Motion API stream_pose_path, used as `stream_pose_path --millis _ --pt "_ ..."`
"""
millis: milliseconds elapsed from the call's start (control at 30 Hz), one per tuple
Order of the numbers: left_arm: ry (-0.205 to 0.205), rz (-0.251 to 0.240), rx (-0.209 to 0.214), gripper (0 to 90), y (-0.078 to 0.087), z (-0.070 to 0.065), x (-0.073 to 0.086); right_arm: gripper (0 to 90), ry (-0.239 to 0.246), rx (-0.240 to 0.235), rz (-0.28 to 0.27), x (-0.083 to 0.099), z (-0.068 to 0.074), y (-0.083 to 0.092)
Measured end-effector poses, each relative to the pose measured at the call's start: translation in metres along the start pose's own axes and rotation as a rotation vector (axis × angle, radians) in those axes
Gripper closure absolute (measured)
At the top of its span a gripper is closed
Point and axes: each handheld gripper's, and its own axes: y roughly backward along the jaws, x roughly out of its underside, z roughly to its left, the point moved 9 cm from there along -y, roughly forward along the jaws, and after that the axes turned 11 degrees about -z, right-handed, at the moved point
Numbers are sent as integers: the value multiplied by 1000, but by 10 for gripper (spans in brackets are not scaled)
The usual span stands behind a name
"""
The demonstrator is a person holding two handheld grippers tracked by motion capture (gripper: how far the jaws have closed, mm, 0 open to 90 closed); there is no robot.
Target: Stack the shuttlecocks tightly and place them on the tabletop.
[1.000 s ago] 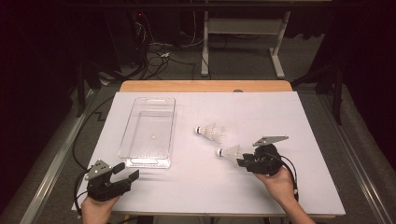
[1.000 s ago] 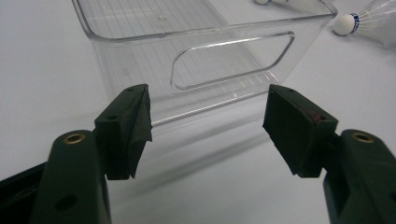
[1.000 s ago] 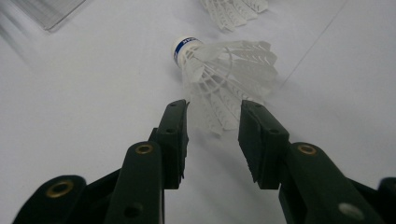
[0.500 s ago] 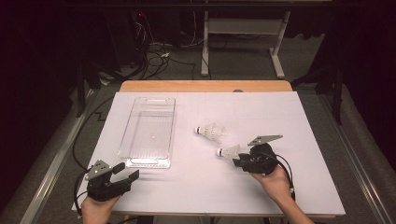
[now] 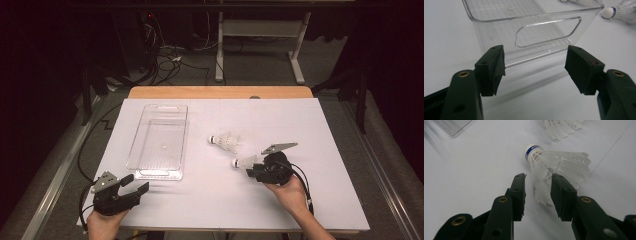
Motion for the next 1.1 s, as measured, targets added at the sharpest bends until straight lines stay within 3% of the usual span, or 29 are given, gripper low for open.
stream_pose_path --millis 1100 --pt "0 0 0 330 0 0 0 837 19 -6 18 -1 0 -8"
